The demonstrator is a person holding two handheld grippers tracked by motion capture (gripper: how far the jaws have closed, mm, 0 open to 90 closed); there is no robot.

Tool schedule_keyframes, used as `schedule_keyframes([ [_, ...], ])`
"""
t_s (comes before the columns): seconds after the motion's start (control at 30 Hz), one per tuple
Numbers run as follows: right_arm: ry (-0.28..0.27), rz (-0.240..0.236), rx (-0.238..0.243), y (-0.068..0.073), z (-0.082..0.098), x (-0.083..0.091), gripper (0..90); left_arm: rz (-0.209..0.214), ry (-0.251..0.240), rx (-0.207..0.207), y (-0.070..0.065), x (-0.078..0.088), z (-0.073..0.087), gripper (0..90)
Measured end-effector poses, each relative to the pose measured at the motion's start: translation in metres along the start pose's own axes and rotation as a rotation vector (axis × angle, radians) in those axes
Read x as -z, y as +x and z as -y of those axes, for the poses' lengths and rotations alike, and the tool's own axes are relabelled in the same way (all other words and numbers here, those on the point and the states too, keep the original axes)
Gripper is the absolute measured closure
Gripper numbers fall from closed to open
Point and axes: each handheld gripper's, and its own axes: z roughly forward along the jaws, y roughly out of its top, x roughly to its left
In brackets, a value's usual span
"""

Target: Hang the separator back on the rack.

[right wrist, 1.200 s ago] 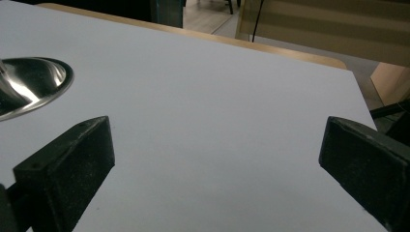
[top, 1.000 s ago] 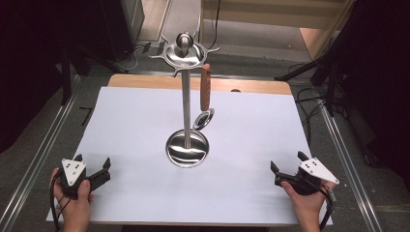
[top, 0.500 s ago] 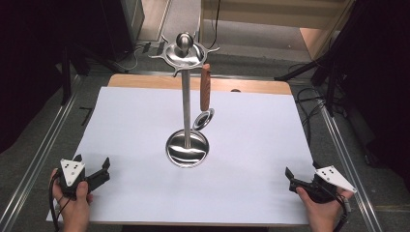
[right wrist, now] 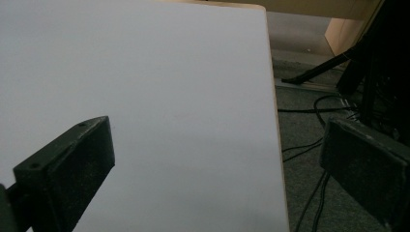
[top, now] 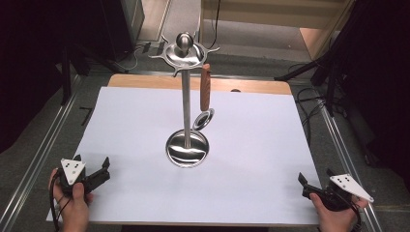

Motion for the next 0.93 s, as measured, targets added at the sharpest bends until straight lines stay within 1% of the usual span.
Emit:
schedule_keyframes([
  [0.13, 0.004, -0.015, 0.000, -0.0004, 0.0030, 0.0013, 0.0, 0.002, -0.002, 0.007, 0.0005, 0.0002, 0.0002, 13.8],
  [0.23, 0.017, -0.016, 0.000, -0.0007, 0.0034, 0.0000, 0.0, 0.002, 0.002, 0.002, 0.0003, -0.0001, 0.0000, 14.0],
  [0.33, 0.018, -0.018, -0.007, -0.0008, 0.0036, 0.0002, 0.0, -0.001, 0.005, -0.001, -0.0003, -0.0007, -0.0001, 14.0],
  [0.4, 0.017, -0.020, -0.005, -0.0013, 0.0037, -0.0002, 0.0, -0.007, 0.007, 0.002, -0.0004, -0.0010, -0.0002, 14.0],
  [0.53, 0.029, -0.022, -0.004, -0.0010, 0.0036, -0.0011, 0.0, -0.008, 0.011, -0.005, -0.0008, -0.0011, -0.0003, 14.0],
  [0.73, 0.034, -0.020, 0.006, -0.0006, 0.0035, -0.0020, 0.1, -0.012, 0.016, -0.003, -0.0009, -0.0015, -0.0005, 13.8],
  [0.93, 0.041, -0.024, 0.005, -0.0006, 0.0034, -0.0025, 0.1, -0.014, 0.021, 0.001, -0.0010, -0.0021, -0.0008, 13.7],
])
